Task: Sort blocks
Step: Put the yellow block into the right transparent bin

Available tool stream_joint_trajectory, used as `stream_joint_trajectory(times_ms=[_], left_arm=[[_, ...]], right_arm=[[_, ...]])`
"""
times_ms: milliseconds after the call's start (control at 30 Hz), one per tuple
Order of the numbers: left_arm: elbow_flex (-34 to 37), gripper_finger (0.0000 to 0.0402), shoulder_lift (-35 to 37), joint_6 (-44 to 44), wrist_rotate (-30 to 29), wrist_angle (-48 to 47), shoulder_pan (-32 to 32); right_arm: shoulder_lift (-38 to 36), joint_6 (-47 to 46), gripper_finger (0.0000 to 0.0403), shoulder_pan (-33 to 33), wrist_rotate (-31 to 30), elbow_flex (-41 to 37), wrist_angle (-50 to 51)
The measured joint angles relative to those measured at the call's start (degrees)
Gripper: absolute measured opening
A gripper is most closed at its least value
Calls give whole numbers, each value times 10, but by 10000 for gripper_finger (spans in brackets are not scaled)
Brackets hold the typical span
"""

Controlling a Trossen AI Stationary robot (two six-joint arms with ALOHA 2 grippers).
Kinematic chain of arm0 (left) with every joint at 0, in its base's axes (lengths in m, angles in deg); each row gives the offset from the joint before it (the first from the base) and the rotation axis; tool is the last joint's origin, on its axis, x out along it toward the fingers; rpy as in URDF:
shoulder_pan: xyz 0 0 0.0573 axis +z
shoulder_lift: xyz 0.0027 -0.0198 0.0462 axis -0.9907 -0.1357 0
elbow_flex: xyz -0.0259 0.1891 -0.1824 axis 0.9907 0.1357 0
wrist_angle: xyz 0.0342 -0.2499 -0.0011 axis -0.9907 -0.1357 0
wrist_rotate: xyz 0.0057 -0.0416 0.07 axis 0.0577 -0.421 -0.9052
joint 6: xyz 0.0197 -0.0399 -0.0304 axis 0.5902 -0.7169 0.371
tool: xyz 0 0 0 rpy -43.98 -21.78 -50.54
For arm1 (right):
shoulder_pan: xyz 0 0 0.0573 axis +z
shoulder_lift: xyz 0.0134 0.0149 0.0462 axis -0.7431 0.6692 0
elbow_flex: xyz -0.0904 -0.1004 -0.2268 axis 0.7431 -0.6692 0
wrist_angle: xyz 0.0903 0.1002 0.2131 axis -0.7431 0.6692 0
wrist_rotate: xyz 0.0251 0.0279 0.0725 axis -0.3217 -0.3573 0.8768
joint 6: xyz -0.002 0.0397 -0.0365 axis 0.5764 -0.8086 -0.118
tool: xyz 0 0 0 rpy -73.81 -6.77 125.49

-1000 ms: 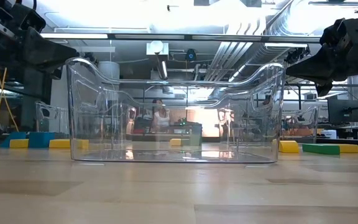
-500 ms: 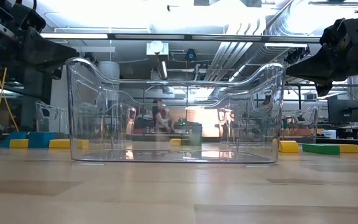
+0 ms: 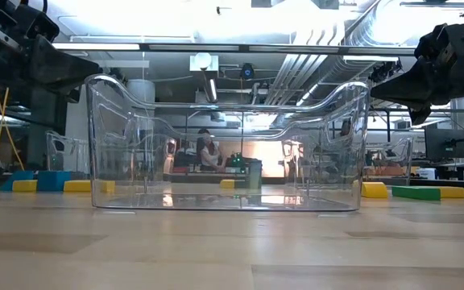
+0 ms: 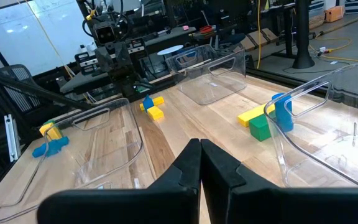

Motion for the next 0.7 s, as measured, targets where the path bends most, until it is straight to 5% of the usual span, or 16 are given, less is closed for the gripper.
stream_joint_trajectory(times_ms=[67,267,333,400,467,533,633,700], left_arm=[[0,44,0,0,0,0,0],[0,44,0,0,0,0,0],[0,44,0,0,0,0,0],[0,44,0,0,0,0,0],[0,44,0,0,0,0,0],[0,44,0,0,0,0,0],[0,44,0,0,0,0,0],[0,44,0,0,0,0,0]], right_arm=[[7,11,1,-3,-36,-4,-57],[28,-184,1,-30,-256,-5,-421],[32,-123,1,-50,-252,9,-486],[36,-44,1,-70,-157,59,-488],[38,9,1,-82,-58,139,-357],[51,28,0,-89,2,254,-86],[123,15,0,-95,27,435,332],[184,-17,1,-96,45,514,508]])
